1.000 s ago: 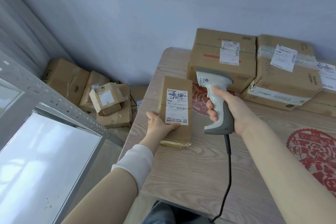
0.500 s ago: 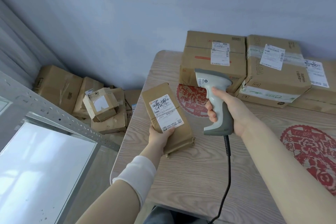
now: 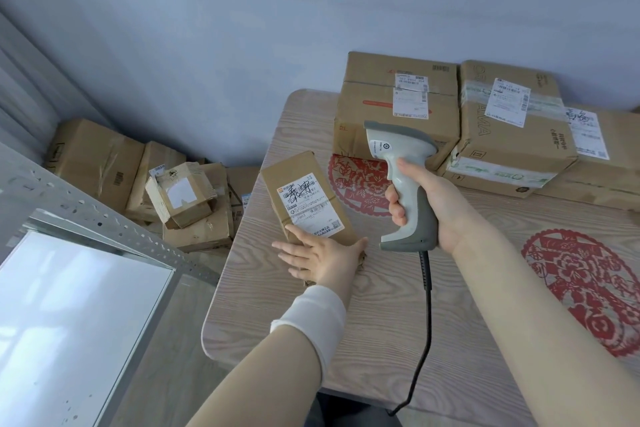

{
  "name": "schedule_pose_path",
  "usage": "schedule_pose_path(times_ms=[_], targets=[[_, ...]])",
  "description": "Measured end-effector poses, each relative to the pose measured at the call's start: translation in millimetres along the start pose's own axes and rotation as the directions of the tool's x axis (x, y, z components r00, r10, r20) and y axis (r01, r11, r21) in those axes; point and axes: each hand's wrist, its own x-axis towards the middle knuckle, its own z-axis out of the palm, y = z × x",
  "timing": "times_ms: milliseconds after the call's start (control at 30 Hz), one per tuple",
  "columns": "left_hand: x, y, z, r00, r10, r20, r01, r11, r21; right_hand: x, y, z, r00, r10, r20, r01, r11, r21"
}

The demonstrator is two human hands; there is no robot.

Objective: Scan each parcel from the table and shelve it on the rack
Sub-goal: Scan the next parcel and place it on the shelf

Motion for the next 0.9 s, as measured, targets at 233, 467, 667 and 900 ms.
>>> schedule_pose_path(times_ms=[233, 467, 667, 900], targets=[[3.3, -8.8, -8.7, 0.994, 0.085, -0.074, -0.082, 0.996, 0.033, -11.3, 1.9, -3.0, 0.998, -0.042, -0.036, 0.041, 0.999, -0.022], [-7.8, -26.2, -26.2, 0.930, 0.330, -0.161, -0.316, 0.943, 0.109, -34.1, 1.6, -5.1, 0.991, -0.107, -0.076, 0.102, 0.993, -0.061], [-45.6, 0.1, -42.1, 0.791, 0.550, -0.266, -0.541, 0.833, 0.115, -71.7, -18.1, -16.0, 0.979, -0.200, -0.032, 0.194, 0.971, -0.137], [-115.5, 40.9, -43.0, 0.625, 0.671, -0.400, -0.690, 0.714, 0.118, -139.2, -44.1, -59.6, 0.919, -0.393, -0.022, 0.385, 0.909, -0.157]])
